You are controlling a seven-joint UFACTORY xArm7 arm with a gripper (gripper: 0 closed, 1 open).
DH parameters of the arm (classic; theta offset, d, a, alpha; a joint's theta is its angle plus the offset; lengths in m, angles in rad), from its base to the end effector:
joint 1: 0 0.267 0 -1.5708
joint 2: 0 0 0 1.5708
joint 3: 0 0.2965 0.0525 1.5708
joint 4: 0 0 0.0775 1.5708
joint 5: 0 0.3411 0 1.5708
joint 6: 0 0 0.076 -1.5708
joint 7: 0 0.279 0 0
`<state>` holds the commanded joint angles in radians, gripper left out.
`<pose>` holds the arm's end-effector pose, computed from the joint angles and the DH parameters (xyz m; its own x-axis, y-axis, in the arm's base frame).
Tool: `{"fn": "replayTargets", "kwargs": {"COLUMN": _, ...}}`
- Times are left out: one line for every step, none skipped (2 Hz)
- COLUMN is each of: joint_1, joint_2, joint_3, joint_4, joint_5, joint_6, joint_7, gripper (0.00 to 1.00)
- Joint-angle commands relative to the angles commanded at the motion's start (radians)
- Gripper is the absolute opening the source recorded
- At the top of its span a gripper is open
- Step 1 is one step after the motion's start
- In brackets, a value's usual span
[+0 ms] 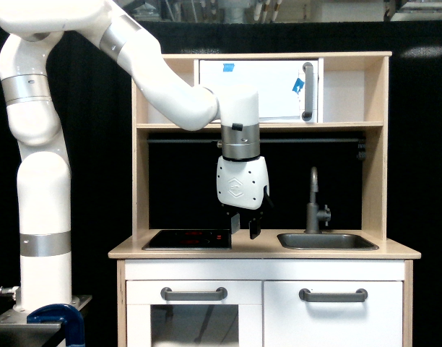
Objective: Open the oven door
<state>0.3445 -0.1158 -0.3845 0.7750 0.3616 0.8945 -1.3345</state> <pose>0.4149 0.0500 0.1419 0.4781 0.8282 0.2924 0.8777 -0.4626 -0.1248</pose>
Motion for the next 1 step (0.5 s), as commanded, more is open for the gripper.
{"fn": "replayTargets", "kwargs": {"joint_1": -0.058, "joint_2": 0.229, "joint_3": -0.004, "joint_4": 0.271, "joint_5": 0.195, "joint_6": 0.191, "joint_7": -0.333, "gripper": 1.0}}
